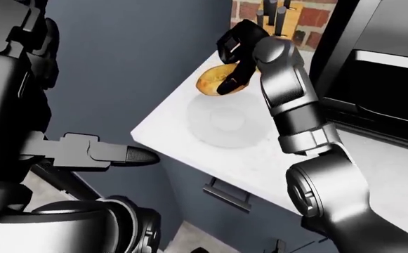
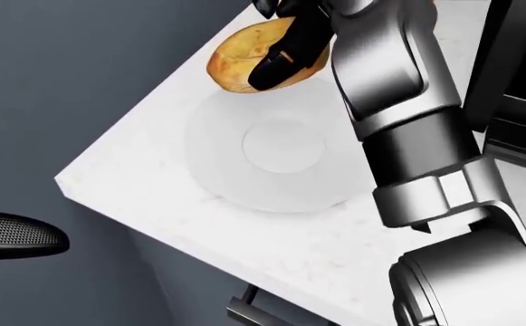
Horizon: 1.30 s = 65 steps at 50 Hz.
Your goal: Pick the bread from the tray and place it on the plate on the counter.
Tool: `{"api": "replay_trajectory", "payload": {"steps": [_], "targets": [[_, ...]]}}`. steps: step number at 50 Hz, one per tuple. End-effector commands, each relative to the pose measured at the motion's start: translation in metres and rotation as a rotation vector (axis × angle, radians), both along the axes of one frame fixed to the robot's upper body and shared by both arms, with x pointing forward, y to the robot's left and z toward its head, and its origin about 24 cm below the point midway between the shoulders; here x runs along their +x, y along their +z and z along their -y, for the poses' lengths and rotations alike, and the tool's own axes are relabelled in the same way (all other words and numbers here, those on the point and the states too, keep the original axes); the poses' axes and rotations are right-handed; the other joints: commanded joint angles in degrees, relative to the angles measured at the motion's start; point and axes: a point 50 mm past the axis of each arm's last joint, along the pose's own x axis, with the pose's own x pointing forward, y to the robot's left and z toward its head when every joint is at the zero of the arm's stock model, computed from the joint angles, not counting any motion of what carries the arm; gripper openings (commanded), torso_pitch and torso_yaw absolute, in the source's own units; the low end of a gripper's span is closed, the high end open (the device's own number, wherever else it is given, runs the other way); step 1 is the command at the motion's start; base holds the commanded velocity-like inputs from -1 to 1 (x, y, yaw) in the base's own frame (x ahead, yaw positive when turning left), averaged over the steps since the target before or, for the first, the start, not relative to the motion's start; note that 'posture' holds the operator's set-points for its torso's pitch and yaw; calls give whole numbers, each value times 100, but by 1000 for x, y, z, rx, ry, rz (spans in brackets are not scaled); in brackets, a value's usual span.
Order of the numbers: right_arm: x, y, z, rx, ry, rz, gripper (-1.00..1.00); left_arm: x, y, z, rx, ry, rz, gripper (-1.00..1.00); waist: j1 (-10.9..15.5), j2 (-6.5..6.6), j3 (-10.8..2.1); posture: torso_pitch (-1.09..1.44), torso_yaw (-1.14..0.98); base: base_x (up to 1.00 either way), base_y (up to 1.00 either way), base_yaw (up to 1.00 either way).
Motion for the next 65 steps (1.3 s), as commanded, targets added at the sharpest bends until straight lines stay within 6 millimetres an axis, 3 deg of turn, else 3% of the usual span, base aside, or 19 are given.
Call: {"api": "replay_trajectory", "payload": {"steps": [1,37,41,57,65], "targets": [[-8,24,-2,-1,11,80,-100,-2,4,1,14,1,32,100,4,15,-171,0,43,0,0,0],[-29,3,3,-12,17,16,-99,-3,3,-1,18,14,31,100,-36,-30,-221,0,43,0,0,0],[-28,2,3,-7,10,3,-77,-3,4,-2,16,17,31,100,-38,-34,-219,0,43,0,0,0],[-26,1,2,-9,12,-17,-24,-3,3,-2,15,17,32,100,-42,-27,-218,0,43,0,0,0],[-26,0,3,-7,12,-26,-10,-3,3,-2,18,22,31,100,-37,-23,-218,0,43,0,0,0]]}}
